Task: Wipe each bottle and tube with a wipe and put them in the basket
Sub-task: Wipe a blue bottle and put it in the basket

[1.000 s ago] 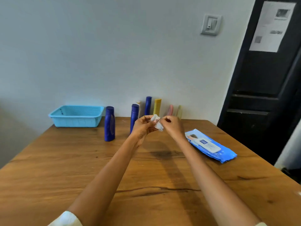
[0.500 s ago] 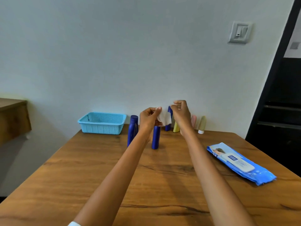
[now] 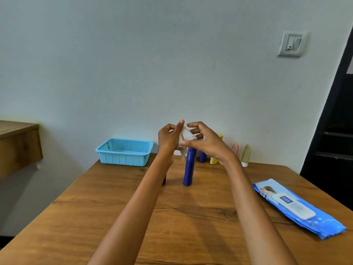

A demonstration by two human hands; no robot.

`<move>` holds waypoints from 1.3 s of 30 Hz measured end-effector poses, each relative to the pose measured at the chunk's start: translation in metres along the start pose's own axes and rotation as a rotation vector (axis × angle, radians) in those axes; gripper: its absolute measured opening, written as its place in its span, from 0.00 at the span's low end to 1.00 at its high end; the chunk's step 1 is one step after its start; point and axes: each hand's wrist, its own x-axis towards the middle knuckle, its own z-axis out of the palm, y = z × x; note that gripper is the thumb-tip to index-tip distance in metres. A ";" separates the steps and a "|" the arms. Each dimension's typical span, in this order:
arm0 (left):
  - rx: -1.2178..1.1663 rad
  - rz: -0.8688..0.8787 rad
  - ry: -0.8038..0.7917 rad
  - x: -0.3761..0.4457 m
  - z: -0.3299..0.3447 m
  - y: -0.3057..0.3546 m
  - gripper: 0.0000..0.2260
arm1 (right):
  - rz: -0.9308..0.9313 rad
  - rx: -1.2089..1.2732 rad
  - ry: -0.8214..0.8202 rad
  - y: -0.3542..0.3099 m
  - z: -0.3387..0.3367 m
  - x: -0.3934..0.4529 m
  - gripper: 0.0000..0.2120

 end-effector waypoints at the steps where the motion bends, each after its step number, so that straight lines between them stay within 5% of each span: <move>1: 0.014 -0.005 -0.024 0.001 -0.002 0.002 0.14 | 0.003 0.034 0.003 0.001 0.000 -0.001 0.24; 6: 0.177 0.008 -0.132 0.005 -0.022 0.004 0.16 | 0.015 0.204 0.130 0.003 0.010 -0.004 0.02; 11: 0.394 0.121 0.033 0.018 -0.054 -0.002 0.17 | 0.233 0.466 0.230 -0.006 0.013 0.000 0.04; 15: 0.466 0.091 0.039 0.018 -0.085 -0.018 0.16 | 0.270 0.527 0.128 -0.008 0.019 0.000 0.03; 23: 0.568 0.017 -0.436 0.016 -0.104 -0.040 0.24 | 0.238 0.311 0.227 -0.001 0.028 0.004 0.08; 29: 0.691 0.114 -0.518 0.030 -0.094 -0.029 0.16 | 0.190 0.258 0.286 0.006 0.034 0.004 0.07; 39: 0.225 0.191 -0.350 0.031 -0.093 -0.010 0.08 | 0.071 0.348 0.387 0.010 0.039 0.009 0.09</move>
